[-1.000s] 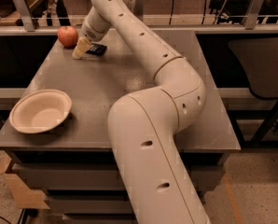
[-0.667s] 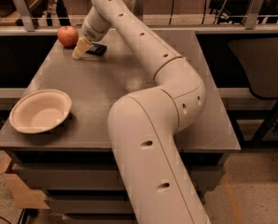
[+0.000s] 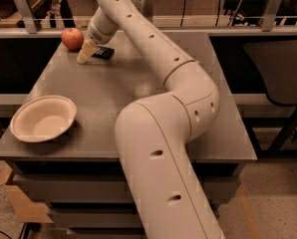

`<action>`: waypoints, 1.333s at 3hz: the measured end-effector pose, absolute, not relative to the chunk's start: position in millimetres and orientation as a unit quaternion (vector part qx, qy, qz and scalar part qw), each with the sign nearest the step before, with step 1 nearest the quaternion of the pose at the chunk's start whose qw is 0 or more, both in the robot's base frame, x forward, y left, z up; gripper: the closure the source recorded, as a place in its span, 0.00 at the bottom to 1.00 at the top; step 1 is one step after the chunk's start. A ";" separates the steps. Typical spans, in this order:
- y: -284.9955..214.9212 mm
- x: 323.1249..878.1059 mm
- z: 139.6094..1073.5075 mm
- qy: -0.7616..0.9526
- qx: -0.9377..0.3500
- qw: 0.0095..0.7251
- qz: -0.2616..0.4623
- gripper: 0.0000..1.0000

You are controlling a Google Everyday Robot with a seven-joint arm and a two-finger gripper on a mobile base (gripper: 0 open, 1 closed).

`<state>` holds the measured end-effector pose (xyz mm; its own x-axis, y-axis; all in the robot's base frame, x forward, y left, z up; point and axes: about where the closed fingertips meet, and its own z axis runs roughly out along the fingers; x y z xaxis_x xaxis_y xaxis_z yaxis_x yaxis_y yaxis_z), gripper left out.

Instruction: Move rxbar blueberry near apple

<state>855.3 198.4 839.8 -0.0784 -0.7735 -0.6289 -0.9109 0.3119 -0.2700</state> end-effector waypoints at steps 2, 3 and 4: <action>198.3 855.3 839.9 0.728 -0.578 0.355 0.097 0.00; 198.3 855.3 840.0 0.728 -0.578 0.355 0.097 0.00; 198.2 855.3 840.0 0.728 -0.578 0.355 0.097 0.00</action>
Offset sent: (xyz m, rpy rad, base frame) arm -0.0506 -0.1597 0.1272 0.2259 -0.2553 -0.2179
